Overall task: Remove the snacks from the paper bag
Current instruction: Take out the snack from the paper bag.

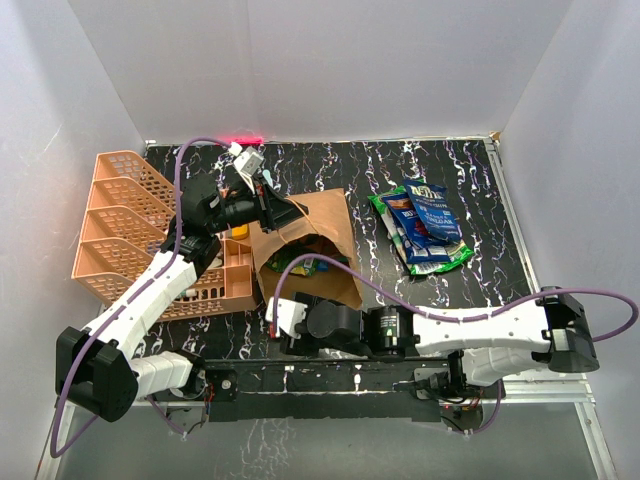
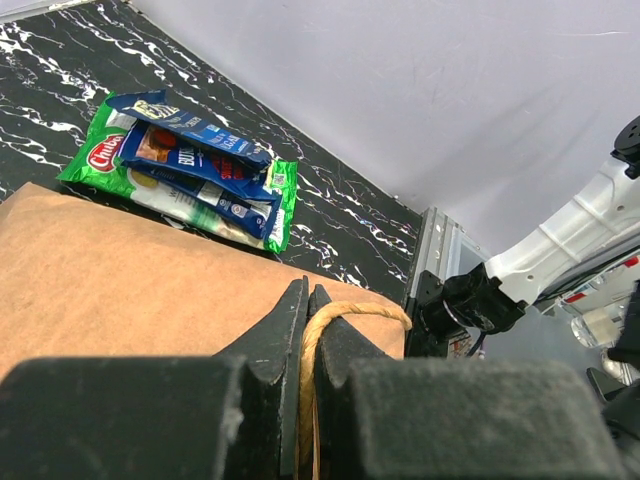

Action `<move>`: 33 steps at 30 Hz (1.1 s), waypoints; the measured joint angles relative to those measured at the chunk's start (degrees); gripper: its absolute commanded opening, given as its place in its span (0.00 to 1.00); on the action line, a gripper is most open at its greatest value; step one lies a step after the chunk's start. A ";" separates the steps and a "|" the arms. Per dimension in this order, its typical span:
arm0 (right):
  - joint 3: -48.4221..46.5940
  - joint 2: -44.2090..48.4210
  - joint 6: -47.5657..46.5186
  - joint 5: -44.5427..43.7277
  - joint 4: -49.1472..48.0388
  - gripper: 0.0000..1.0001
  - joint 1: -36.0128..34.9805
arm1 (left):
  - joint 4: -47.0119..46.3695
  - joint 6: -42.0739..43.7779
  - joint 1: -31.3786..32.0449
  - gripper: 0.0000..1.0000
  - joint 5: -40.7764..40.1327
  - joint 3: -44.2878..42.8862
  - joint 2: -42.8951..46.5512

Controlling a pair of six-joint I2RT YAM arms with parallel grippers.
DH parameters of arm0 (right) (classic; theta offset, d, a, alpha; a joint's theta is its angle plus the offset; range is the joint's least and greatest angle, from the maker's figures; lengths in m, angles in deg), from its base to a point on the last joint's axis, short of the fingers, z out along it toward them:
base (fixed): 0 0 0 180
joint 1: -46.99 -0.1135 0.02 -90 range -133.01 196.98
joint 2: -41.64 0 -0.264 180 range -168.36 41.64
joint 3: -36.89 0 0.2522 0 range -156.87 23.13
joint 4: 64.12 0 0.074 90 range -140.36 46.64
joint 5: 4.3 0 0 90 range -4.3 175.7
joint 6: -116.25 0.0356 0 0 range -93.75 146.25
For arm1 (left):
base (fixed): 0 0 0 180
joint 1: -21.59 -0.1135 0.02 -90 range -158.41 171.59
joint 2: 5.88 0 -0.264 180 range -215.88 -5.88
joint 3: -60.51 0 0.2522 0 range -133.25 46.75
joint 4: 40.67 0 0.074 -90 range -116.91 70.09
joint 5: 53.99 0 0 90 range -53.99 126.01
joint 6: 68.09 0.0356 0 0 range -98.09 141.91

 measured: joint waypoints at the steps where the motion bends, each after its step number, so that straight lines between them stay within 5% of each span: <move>1: 1.73 0.13 -3.37 -1.22 -2.16 0.61 0.09 | 0.00 0.00 0.00 0.00 0.00 -0.02 0.00; 6: 11.34 -0.15 -22.14 -3.91 -13.33 0.61 4.85 | -0.02 -0.22 0.00 0.00 0.02 -0.11 0.04; 14: 14.12 -5.60 -37.97 -0.50 -27.61 0.65 16.72 | -0.81 -1.07 0.00 0.00 0.24 -0.11 0.11; 33: 11.72 -21.20 -45.97 13.94 -37.86 0.74 24.70 | -2.95 -2.97 0.00 0.00 1.11 -0.11 0.20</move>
